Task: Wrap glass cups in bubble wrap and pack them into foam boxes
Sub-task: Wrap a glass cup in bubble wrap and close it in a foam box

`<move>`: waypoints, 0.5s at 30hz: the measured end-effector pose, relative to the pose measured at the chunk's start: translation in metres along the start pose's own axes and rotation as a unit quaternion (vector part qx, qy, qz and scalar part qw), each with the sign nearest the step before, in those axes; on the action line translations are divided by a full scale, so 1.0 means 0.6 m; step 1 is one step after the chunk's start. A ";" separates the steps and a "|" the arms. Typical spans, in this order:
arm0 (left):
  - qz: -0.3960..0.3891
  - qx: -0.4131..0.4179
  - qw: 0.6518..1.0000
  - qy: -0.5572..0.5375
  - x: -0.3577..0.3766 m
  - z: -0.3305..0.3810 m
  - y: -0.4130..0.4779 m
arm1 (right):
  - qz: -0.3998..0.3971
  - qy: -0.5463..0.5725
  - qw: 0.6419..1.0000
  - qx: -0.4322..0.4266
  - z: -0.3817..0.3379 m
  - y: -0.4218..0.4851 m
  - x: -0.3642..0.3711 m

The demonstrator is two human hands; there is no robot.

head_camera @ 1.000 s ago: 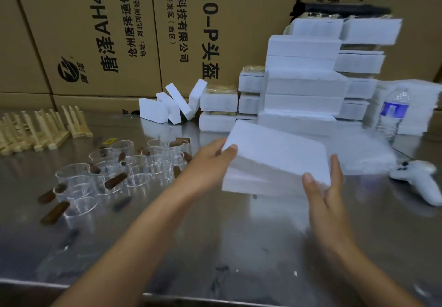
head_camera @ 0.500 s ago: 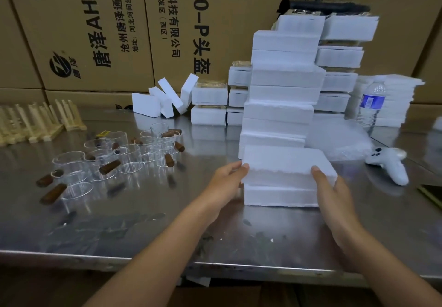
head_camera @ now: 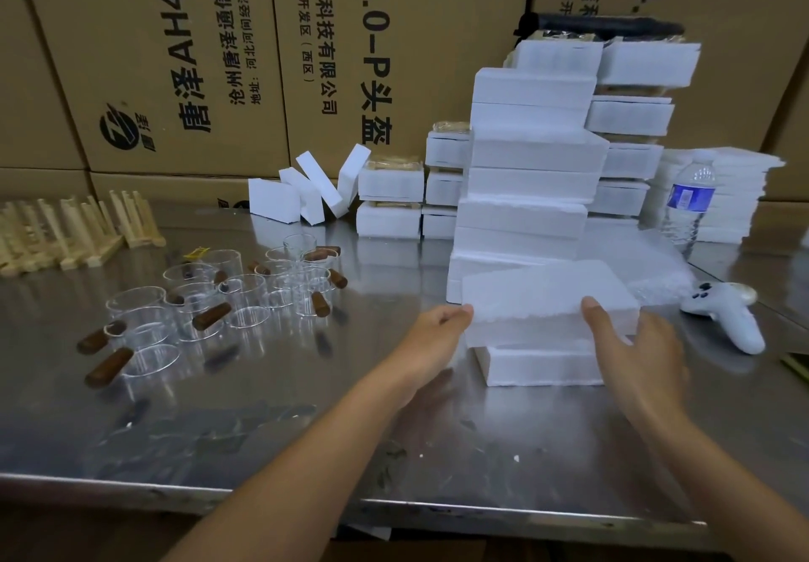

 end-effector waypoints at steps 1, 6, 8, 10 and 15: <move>0.001 0.009 1.000 0.009 -0.002 0.001 0.001 | 0.010 -0.014 1.000 -0.008 -0.013 -0.003 -0.003; -0.009 0.017 0.999 0.026 -0.021 -0.011 0.000 | -0.009 0.111 0.991 -0.068 -0.071 -0.008 0.011; 0.003 0.027 1.000 0.004 -0.038 -0.018 -0.007 | -0.038 0.156 0.981 -0.106 -0.099 -0.015 0.026; 0.051 0.045 0.997 -0.022 -0.060 -0.027 -0.011 | -0.065 0.173 0.971 -0.154 -0.131 -0.028 0.044; 0.219 0.150 0.962 -0.059 -0.138 -0.035 -0.041 | -0.116 0.056 0.941 -0.312 -0.214 -0.082 0.105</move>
Point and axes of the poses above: each hand's wrist, its own y-axis towards the middle knuckle, its own x-axis out of the palm, z = x × y, the point moved 6 cm from there along y, towards the middle knuckle, and after that the axes turned 8 degrees about -z, right-handed, at the moved point
